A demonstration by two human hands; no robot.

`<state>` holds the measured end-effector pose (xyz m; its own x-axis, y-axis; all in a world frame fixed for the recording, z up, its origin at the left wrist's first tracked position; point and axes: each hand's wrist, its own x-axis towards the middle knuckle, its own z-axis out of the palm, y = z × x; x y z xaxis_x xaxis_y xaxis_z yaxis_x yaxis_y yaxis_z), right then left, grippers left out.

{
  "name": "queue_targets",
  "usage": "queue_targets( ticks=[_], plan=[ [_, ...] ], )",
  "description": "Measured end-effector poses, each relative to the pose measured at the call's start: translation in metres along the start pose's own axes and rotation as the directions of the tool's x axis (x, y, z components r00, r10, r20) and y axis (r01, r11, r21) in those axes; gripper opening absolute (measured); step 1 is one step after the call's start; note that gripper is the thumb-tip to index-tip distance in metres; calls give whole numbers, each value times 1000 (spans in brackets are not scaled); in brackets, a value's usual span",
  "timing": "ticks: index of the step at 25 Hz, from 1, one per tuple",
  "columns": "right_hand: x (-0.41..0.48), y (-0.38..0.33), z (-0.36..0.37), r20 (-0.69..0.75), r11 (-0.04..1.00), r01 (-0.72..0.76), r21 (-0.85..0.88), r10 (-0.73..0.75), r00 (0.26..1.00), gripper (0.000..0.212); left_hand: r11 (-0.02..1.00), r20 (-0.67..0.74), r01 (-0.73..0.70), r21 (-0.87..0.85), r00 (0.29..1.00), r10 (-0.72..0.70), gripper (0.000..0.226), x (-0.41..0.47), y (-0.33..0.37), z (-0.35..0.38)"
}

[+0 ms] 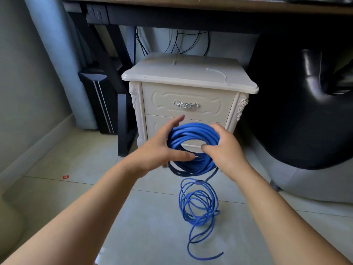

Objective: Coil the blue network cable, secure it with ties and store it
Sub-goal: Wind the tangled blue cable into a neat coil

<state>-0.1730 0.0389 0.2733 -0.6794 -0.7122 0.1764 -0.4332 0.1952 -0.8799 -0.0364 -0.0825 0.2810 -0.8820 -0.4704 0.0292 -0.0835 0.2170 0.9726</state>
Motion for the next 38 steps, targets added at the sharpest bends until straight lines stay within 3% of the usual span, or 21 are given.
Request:
queue_targets(
  ticks=[3, 6, 7, 11, 15, 18, 21, 24, 26, 28, 30, 32, 34, 36, 38],
  plan=[
    [-4, -5, 4, 102, 962, 128, -243, -105, 989, 36, 915, -137, -61, 399, 983, 126, 71, -1, -7, 7],
    [-8, -6, 7, 130, 940, 186, -285, -155, 979, 38, 869, -229, -30, 494, 959, 164, 23, 0, -8, 10],
    [-9, -8, 6, 125, 953, 177, -246, -150, 981, 40, 887, -261, -19, 462, 952, 157, 11, 1, -8, 11],
    [-6, -11, -4, 83, 996, 69, 56, -74, 994, 47, 984, -337, -22, 177, 938, 81, 6, 3, -4, 16],
    [-2, -3, -2, 141, 908, -145, 394, 96, 985, 49, 983, -411, 13, -181, 907, -88, 10, 8, -4, 16],
    [-2, -2, 4, 139, 825, -208, 526, 158, 978, 45, 908, -437, 32, -417, 870, -231, 12, 11, -5, 19],
    [-7, -2, 13, 189, 736, -279, 617, 206, 960, 35, 754, -417, 21, -656, 823, -386, 3, 11, -1, 26],
    [-11, -2, 24, 201, 647, -342, 682, 284, 938, 20, 641, -329, 55, -766, 822, -464, 8, 6, -3, 33],
    [-10, -1, 25, 137, 667, -344, 661, 343, 929, 18, 632, -249, 114, -766, 855, -456, 9, 3, -4, 35],
    [-8, 0, 21, 47, 696, -317, 644, 378, 925, 22, 704, -188, 191, -685, 887, -423, 8, 1, -4, 33],
    [-3, 3, 16, -27, 740, -287, 609, 381, 924, 23, 808, -187, 217, -547, 910, -371, 21, 2, -4, 27],
    [-1, 4, 11, -81, 849, -243, 470, 315, 946, 26, 913, -251, 140, -382, 936, -249, 46, 5, -3, 21],
    [-3, 2, 8, -70, 959, -159, 235, 180, 981, 33, 993, -316, 22, -113, 947, -57, 63, 4, -2, 15],
    [-8, -3, 9, 13, 999, -41, 16, 41, 999, 40, 963, -294, -67, 260, 945, 145, 72, 4, -5, 10],
    [-8, -2, 10, 63, 991, 58, -124, -51, 997, 43, 869, -194, -119, 481, 952, 237, 71, 3, -9, 9]
  ],
)
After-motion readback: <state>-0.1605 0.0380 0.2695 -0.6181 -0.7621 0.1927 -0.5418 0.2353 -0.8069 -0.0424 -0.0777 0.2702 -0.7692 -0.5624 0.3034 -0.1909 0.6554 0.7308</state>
